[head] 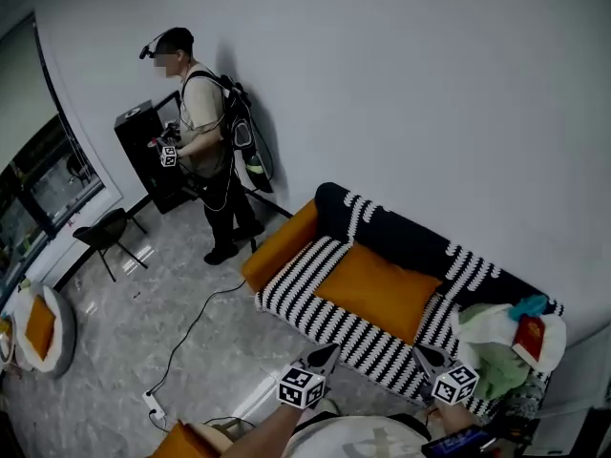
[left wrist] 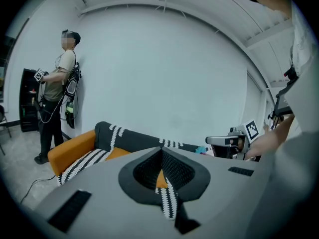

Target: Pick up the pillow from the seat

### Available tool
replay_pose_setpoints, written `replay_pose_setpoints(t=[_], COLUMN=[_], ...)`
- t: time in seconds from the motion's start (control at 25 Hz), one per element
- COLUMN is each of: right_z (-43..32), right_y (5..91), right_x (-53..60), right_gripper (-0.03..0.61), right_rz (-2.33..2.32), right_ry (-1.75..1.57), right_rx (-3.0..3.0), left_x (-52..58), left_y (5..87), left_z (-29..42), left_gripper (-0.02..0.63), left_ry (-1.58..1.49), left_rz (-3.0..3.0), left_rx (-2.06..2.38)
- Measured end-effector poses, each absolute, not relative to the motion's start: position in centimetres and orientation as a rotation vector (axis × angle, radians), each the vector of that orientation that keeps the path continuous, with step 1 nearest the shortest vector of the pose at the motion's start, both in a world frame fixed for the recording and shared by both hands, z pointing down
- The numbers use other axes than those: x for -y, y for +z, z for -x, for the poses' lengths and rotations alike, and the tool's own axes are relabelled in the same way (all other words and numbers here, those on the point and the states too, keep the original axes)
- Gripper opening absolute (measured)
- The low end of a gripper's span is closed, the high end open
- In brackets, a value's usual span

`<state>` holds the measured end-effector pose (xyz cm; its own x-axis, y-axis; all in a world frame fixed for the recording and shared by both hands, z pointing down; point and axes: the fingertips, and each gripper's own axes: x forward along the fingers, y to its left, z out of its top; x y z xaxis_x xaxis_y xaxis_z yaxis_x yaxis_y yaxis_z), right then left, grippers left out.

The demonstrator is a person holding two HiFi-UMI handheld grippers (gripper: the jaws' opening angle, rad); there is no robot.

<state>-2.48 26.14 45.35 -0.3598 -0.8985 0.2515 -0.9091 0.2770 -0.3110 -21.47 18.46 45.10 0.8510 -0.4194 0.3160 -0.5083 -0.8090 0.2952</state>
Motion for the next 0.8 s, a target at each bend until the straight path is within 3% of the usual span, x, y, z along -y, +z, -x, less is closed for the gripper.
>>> replay_pose_setpoints(t=[0.4,0.8], right_z=[2.8,0.5], right_y=[45.4,48.0], right_x=[-21.7,-15.8], right_gripper=[0.014,0.014], right_rz=[-1.904,-1.909], right_ry=[0.613,0.687], right_rx=[2.399,2.378], left_x=[-12.2,-6.1], left_y=[45.8,46.7], left_z=[23.2,19.3], left_gripper=[0.009,0.009], left_ry=[0.343,0.385], left_rz=[-2.682,-2.688], left_rx=[0.615,0.571])
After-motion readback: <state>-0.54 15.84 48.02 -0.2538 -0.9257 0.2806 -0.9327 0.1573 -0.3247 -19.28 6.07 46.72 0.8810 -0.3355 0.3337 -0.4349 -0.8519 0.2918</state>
